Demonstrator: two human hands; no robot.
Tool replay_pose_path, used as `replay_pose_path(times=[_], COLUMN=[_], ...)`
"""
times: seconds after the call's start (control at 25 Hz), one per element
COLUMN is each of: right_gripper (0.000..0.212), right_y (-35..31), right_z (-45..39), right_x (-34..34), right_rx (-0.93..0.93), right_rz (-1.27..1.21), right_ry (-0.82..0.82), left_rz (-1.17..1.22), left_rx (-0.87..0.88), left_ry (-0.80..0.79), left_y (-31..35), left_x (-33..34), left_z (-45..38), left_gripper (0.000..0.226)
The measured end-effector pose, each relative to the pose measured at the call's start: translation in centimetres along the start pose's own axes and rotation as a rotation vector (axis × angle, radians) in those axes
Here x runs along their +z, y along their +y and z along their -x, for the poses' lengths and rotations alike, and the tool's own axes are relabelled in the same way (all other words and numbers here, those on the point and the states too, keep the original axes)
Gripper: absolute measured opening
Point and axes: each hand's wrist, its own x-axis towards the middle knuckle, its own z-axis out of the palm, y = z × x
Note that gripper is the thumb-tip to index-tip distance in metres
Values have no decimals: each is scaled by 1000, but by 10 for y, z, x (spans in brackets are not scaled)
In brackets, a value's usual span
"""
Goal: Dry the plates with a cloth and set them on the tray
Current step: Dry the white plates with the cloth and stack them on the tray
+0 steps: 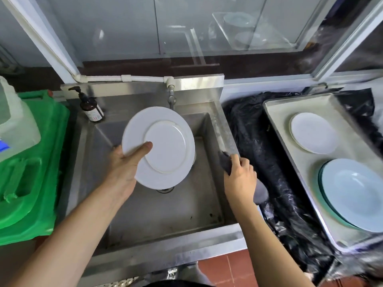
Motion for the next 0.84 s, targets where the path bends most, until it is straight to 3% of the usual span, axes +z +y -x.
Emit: replay_pose_path(times=[0.08, 0.2, 0.24, 0.36, 0.6, 0.72, 0.84], right_gripper=[52, 70, 73, 71, 58, 41, 27], right_y=[30, 68, 77, 84, 61, 26, -18], right_z=[4, 21, 26, 27, 19, 3, -18], right_x=[15, 45, 53, 60, 37, 14, -19], right_rx=[20, 124, 113, 95, 115, 109, 310], right_rz=[125, 264, 287, 277, 177, -183, -751], right_ry=[-69, -530, -588, -542, -428, -304, -296], left_rz=[-25, -31, -33, -40, -168, -425, -809], left_rx=[-7, -9, -7, -4, 53, 183, 431], left_ry=[8, 1, -2, -9, -86, -80, -184], left_y=[-5, -12, -15, -23, -37, -42, -48], left_x=[1, 5, 6, 11, 26, 35, 36], left_z=[1, 1, 0, -2, 7, 12, 16], left_gripper=[30, 41, 42, 44, 22, 12, 10])
